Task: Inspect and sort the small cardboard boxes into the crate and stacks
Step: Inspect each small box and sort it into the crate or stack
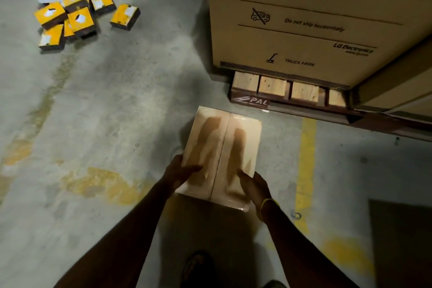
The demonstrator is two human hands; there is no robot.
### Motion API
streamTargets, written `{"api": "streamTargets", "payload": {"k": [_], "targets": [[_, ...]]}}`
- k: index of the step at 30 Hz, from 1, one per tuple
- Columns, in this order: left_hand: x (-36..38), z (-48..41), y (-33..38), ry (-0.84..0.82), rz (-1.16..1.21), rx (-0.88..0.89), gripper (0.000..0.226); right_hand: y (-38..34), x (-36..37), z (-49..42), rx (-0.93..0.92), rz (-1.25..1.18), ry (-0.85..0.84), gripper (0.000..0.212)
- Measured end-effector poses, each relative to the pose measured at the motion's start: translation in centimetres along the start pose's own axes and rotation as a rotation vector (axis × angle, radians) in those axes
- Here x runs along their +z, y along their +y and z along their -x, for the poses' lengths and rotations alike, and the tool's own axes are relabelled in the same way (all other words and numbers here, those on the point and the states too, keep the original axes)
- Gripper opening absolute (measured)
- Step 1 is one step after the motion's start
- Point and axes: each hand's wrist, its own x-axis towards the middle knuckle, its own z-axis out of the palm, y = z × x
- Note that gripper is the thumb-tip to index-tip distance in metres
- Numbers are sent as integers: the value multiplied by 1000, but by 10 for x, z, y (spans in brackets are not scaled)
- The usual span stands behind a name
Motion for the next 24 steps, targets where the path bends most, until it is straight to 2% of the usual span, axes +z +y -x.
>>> {"api": "streamTargets", "payload": {"k": [4, 12, 15, 17, 20, 22, 24], "targets": [[7, 50, 24, 17, 6, 39, 83, -13, -22, 51, -33, -56, 24, 44], [27, 207, 99, -99, 30, 226, 56, -65, -102, 196, -83, -228, 152, 30], [40, 284, 141, -166, 36, 291, 53, -91, -147, 269, -124, -294, 229, 26], [49, 332, 173, -215, 35, 369, 48, -106, -177, 315, -145, -322, 284, 28], [68, 402, 222, -265, -38, 447, 52, -130, -230, 385, -161, -406, 354, 28], [88, 444, 255, -303, 27, 490, 36, -147, -262, 424, -188, -492, 395, 28], [111, 500, 294, -341, 58, 570, 37, -166, -299, 470, -205, -528, 437, 37]]}}
